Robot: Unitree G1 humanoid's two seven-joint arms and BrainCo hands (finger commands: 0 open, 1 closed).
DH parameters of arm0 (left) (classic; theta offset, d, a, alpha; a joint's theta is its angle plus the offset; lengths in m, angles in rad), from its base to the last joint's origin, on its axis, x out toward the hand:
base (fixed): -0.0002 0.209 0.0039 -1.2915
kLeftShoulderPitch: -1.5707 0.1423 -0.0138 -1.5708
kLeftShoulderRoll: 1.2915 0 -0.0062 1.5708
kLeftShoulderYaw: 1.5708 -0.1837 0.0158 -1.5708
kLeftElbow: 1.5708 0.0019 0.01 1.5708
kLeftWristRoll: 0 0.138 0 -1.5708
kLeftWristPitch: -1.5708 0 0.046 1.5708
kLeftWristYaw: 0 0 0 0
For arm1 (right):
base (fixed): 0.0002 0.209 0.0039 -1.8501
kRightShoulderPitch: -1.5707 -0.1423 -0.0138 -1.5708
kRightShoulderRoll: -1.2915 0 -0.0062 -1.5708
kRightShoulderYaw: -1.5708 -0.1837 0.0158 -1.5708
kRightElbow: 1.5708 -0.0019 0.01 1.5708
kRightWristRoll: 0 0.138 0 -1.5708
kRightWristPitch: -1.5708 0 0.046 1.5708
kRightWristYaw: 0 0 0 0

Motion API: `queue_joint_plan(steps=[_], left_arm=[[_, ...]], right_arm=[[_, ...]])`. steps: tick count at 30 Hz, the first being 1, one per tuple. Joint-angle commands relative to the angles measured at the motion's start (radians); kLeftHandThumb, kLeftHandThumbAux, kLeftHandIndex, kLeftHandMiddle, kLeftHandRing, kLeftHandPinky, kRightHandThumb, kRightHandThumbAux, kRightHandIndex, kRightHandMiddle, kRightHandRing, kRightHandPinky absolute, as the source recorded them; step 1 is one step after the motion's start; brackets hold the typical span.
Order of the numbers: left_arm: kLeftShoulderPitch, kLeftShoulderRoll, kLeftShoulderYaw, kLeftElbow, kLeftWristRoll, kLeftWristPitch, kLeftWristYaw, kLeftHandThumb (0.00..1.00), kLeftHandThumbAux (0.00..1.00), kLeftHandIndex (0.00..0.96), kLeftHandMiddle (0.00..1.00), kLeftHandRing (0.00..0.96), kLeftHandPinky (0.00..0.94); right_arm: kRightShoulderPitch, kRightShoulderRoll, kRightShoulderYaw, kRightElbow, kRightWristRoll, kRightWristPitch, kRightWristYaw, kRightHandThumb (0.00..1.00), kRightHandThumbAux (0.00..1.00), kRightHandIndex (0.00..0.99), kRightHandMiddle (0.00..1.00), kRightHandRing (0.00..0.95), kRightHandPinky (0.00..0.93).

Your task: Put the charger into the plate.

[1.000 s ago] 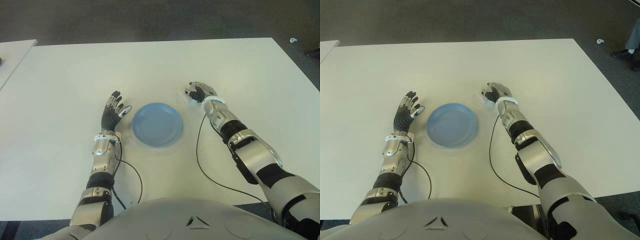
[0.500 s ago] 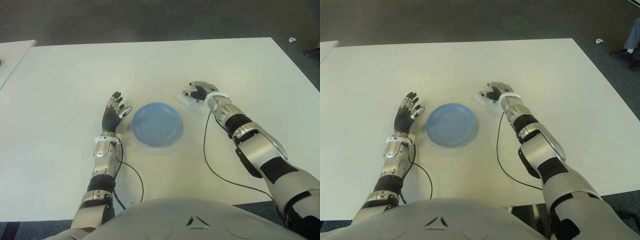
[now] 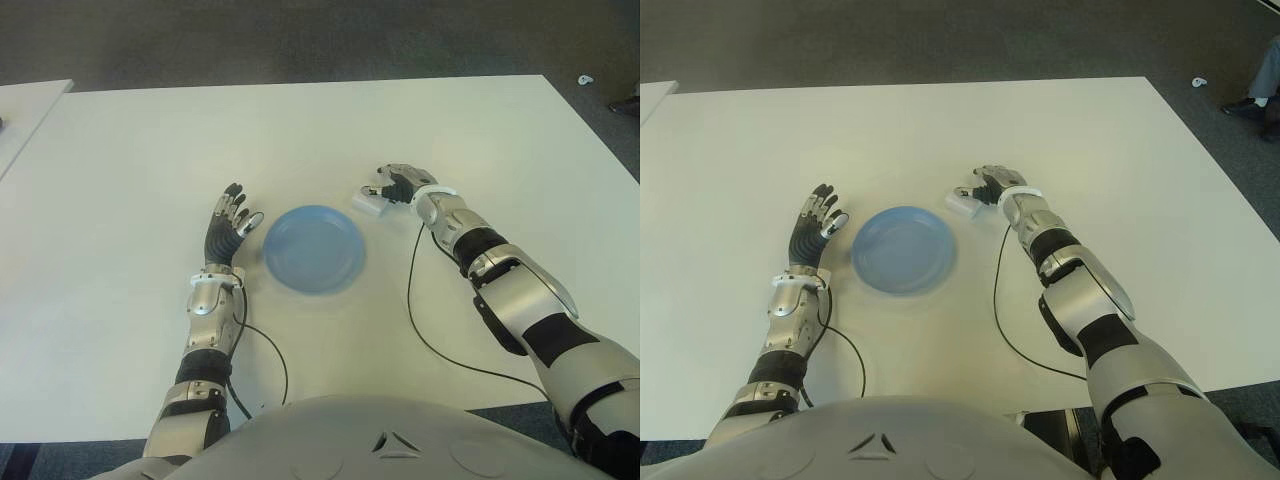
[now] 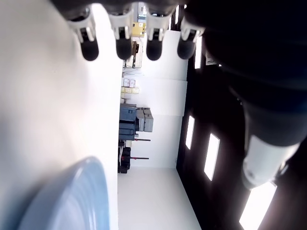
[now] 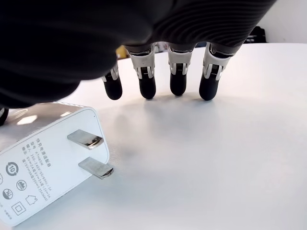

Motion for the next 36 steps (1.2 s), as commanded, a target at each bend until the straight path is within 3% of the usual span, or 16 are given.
queue_joint_plan(steps=[1,16,36], left_arm=[[0.048,-0.015,-0.012,0.023,0.007,0.037,0.006,0.14,0.658,0.023,0.028,0.029,0.074],[0.051,-0.014,-0.016,0.019,-0.004,0.032,-0.004,0.131,0.663,0.03,0.045,0.05,0.104],[0.049,-0.016,-0.01,0.028,-0.01,0.031,0.008,0.064,0.669,0.05,0.084,0.085,0.122]], right_arm=[[0.019,-0.012,0.014,0.008,-0.015,-0.026,-0.003,0.372,0.131,0.0,0.0,0.0,0.0],[0.031,-0.041,0.032,0.018,-0.032,-0.086,-0.08,0.363,0.138,0.0,0.0,0.0,0.0],[-0.003,-0.166,0.057,0.01,-0.074,-0.292,-0.135,0.386,0.146,0.0,0.0,0.0,0.0]])
